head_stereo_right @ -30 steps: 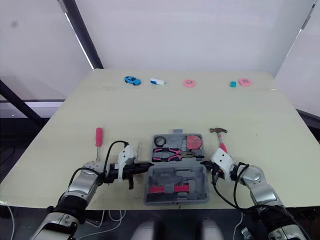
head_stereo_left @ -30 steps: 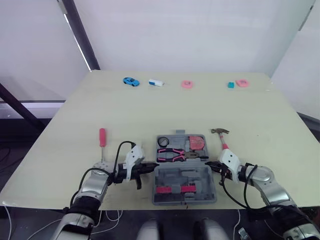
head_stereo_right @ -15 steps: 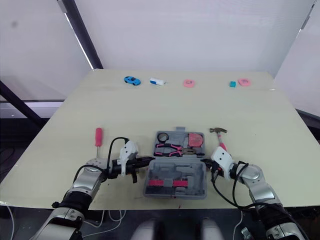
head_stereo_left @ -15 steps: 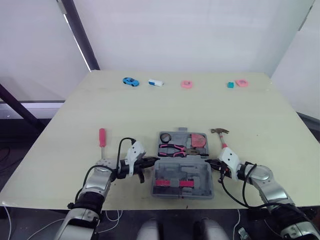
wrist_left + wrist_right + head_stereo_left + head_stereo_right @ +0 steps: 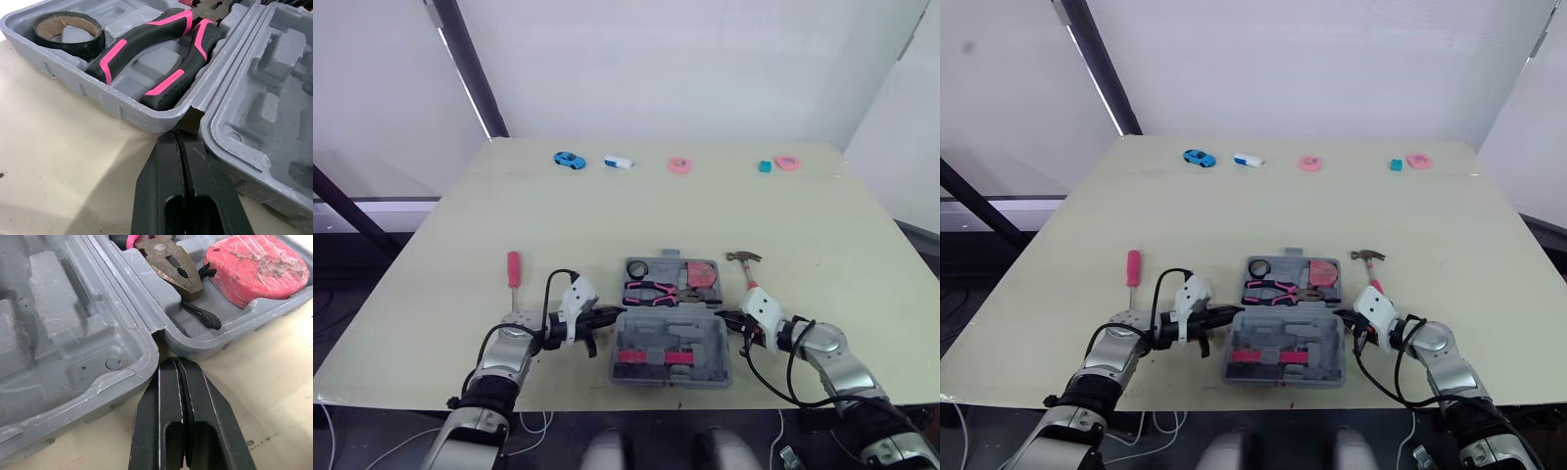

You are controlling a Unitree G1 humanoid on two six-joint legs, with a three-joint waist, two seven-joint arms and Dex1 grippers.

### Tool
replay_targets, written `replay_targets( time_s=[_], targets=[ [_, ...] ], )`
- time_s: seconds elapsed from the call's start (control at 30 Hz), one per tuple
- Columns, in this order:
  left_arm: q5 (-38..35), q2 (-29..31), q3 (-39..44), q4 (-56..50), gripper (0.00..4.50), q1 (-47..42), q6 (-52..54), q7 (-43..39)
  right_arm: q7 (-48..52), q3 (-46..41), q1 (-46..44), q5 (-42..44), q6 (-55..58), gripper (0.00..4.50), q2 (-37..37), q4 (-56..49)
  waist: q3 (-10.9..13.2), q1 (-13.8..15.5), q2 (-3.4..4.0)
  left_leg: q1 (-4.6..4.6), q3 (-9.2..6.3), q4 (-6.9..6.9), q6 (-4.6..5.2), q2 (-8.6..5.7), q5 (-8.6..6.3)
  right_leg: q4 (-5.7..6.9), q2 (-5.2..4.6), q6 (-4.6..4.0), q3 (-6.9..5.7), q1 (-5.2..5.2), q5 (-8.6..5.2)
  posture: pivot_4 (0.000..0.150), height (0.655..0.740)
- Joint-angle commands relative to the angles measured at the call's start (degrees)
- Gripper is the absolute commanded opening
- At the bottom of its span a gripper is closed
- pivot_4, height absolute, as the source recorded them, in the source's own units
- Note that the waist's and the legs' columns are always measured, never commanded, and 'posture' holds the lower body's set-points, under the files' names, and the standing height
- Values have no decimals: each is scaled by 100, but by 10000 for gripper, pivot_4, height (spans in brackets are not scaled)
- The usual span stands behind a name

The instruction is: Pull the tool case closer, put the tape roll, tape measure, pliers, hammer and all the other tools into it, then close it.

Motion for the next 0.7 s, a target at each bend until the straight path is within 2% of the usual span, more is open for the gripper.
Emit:
replay_targets(
  time_s=[0.03,0.7],
  targets=[
    [-44,-162,-164,-274,0,-28,-38,-108,14,-7,-102,80,-206,317,89,-145,0,0,0,0,0,0,0,0,0,0,0,0,0,0,0,1500,7400],
    [-2,-284,-258,-430,0,2,74,-101,44,-20,-27,65,-167,317,29,-178,0,17,0,0,0,1,0,-1,0,-3,-1,1,0,3,1,1500,7400]
  ],
)
